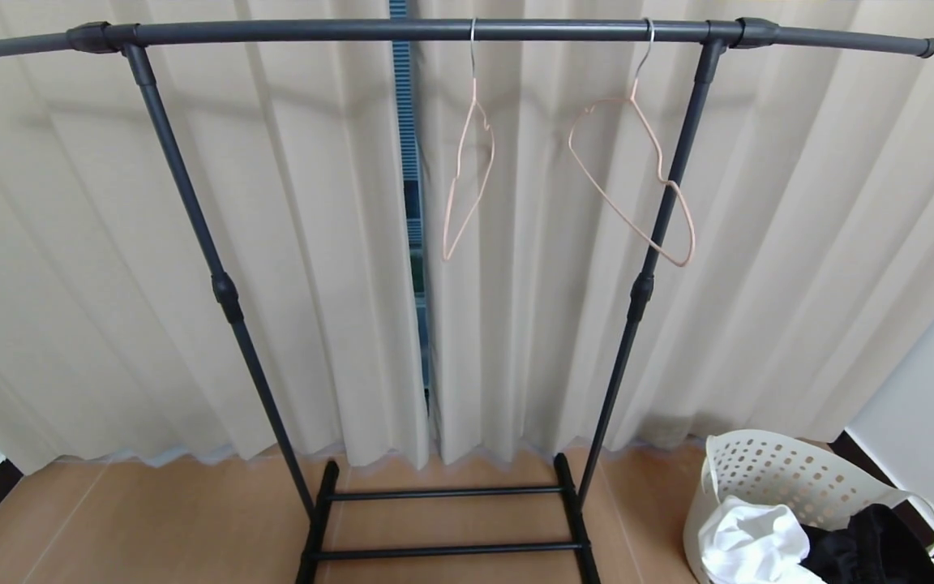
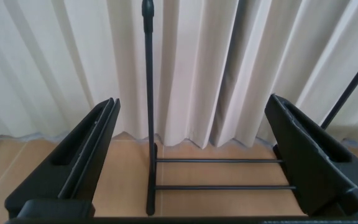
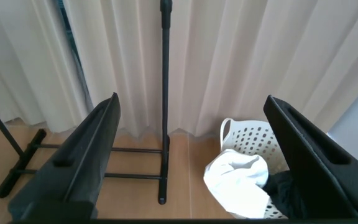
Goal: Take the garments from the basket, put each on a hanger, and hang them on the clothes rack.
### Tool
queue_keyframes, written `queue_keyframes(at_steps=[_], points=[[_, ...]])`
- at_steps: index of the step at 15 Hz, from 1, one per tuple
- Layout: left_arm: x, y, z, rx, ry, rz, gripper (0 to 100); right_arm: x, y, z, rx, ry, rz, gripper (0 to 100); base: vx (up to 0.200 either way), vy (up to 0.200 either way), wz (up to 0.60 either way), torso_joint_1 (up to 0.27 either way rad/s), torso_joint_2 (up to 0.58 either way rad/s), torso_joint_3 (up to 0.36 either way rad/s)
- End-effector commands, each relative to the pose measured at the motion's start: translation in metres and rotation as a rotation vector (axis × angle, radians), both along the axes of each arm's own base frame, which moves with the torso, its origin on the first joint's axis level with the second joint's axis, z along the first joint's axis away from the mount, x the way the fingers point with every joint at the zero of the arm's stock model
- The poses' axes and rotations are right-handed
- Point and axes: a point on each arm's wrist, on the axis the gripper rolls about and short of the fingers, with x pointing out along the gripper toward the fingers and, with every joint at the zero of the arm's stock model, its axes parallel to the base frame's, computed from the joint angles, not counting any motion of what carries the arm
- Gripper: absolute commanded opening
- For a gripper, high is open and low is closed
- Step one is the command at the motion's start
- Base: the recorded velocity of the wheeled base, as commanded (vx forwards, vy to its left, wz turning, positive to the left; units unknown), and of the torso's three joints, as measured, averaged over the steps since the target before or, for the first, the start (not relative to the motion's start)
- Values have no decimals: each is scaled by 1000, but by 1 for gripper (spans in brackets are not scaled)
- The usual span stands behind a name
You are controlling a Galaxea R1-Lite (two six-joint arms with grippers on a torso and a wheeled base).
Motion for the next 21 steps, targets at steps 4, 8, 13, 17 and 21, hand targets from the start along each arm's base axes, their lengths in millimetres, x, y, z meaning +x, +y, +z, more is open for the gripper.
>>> queue_keyframes(at_steps=[4, 8, 13, 17, 21], points=[[0, 0, 0, 0, 0, 0, 100, 0, 0, 0, 0, 0, 1, 100, 0, 0, 0, -145, 492, 343], [0, 0, 0, -1, 0, 0, 100, 0, 0, 0, 3, -3, -4, 100, 0, 0, 0, -110, 465, 353], [0, 0, 0, -1, 0, -1, 100, 0, 0, 0, -2, -3, -1, 100, 0, 0, 0, -20, 110, 89], [0, 0, 0, -1, 0, 0, 100, 0, 0, 0, -2, -3, -1, 100, 0, 0, -150, 1, 1, 1], [0, 0, 0, -1, 0, 0, 100, 0, 0, 0, -2, -3, -1, 100, 0, 0, -600, 5, 1, 6]])
